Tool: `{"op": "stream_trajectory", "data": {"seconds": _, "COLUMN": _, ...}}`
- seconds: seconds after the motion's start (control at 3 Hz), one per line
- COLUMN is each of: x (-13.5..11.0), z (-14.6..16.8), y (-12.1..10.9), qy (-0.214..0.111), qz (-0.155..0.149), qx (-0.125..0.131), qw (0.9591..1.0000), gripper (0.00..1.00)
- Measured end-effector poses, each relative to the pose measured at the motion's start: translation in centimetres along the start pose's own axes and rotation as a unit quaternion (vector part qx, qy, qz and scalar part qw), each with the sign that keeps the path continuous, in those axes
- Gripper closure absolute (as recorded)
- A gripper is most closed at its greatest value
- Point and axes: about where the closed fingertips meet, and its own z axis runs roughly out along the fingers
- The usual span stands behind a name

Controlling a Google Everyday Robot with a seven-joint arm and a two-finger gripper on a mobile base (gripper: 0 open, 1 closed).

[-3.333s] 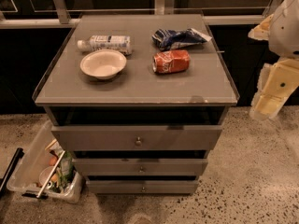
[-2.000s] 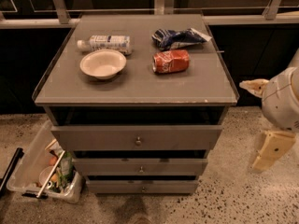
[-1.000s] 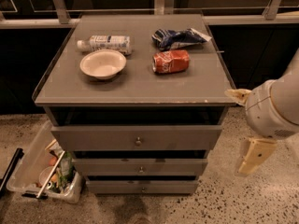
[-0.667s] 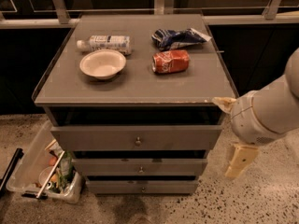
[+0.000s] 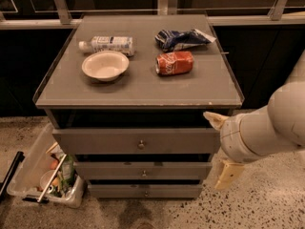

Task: Open middle drawer

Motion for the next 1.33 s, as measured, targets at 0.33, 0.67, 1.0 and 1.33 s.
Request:
{"op": "stream_trajectory", "data": {"seconds": 0.33, "x": 1.4, "z": 3.1, "y": 1.4, "qy": -0.027, "qz": 0.004, "qx": 0.010, "qw": 0.9996, "gripper": 0.00}}
{"op": "stream_trajectory", "data": {"seconds": 0.67, "x": 1.4, "z": 3.1, "y": 1.4, "qy": -0.027, "qz": 0.004, "qx": 0.010, "qw": 0.9996, "gripper": 0.00}}
{"op": "stream_trajectory", "data": {"seconds": 1.0, "x": 1.7, "z": 4.2, "y": 2.1, "qy": -0.035, "qz": 0.006, "qx": 0.007, "qw": 0.9993, "gripper": 0.00}}
{"op": "stream_trajectory", "data": {"seconds": 1.33, "x": 2.1, "z": 7.2, "y": 3.6, "qy": -0.050, "qz": 0.010, "qx": -0.001, "qw": 0.9987, "gripper": 0.00}}
